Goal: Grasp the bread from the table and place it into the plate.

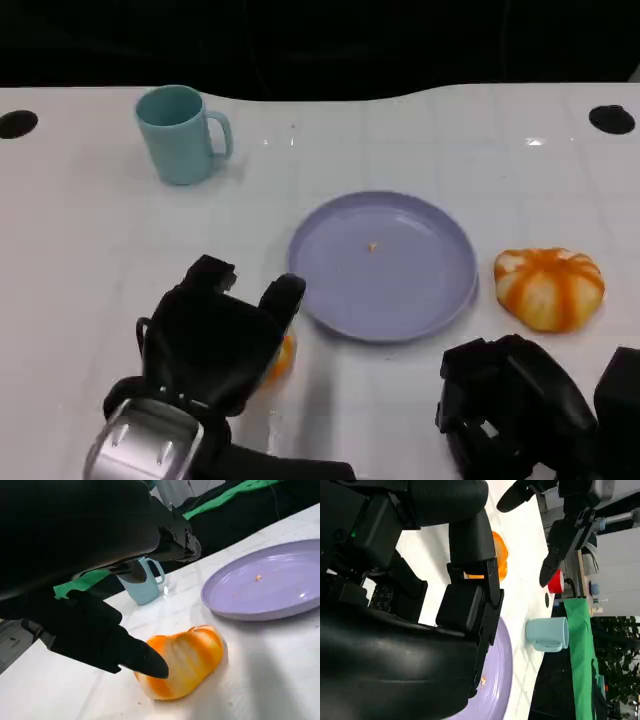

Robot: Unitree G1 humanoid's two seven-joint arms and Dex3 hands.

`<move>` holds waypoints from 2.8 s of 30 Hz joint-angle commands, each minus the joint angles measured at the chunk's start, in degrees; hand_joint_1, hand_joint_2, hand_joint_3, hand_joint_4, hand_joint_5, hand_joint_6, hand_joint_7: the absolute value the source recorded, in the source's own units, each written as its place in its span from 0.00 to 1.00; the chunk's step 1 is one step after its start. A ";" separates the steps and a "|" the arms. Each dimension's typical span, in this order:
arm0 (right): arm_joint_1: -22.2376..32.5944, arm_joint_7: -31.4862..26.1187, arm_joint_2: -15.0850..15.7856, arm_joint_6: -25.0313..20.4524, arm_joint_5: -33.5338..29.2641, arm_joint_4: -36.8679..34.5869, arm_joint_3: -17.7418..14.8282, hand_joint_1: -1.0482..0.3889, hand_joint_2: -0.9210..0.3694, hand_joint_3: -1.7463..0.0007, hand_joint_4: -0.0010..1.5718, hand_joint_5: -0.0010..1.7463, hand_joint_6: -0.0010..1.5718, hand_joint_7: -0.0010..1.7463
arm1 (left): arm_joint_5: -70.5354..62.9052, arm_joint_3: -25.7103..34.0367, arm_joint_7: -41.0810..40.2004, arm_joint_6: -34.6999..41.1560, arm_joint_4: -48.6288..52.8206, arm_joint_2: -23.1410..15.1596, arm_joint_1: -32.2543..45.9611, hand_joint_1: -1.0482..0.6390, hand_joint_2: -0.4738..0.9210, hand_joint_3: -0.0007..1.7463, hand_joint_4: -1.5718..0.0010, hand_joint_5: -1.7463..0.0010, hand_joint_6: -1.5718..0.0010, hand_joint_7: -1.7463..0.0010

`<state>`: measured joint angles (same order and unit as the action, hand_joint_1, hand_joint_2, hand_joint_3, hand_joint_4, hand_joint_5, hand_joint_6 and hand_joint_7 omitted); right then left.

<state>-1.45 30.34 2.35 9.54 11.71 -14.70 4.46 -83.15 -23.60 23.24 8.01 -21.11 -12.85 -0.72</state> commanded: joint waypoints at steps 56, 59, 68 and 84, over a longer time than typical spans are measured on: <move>0.86 0.76 0.80 0.44 0.58 -0.03 -0.69 0.00 0.68 0.22 0.99 0.74 1.00 0.59 | 14.79 -6.43 -29.93 11.04 34.53 4.18 -9.42 0.38 0.88 0.01 0.97 0.59 0.85 0.98; 0.77 0.85 0.85 0.26 0.66 -0.09 -0.74 0.00 0.68 0.22 1.00 0.74 1.00 0.59 | 15.77 -6.81 -31.03 10.56 36.75 4.10 -10.46 0.38 0.88 0.01 0.96 0.59 0.84 0.98; 1.10 0.59 0.75 0.46 0.44 0.18 -0.69 0.00 0.68 0.22 1.00 0.75 1.00 0.60 | 19.80 -7.57 -43.26 4.60 47.75 3.65 -14.36 0.48 0.93 0.03 0.64 0.17 0.54 0.96; 1.03 0.81 0.85 -0.08 0.78 0.11 -0.93 0.00 0.68 0.21 0.99 0.75 1.00 0.59 | 26.05 -9.53 -79.68 -8.33 76.84 4.90 -23.90 0.49 0.69 0.70 0.46 0.00 0.58 0.00</move>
<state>-0.57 31.23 2.53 9.62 11.89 -14.71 4.23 -58.21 -32.88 -53.87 0.71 52.72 -7.17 -23.97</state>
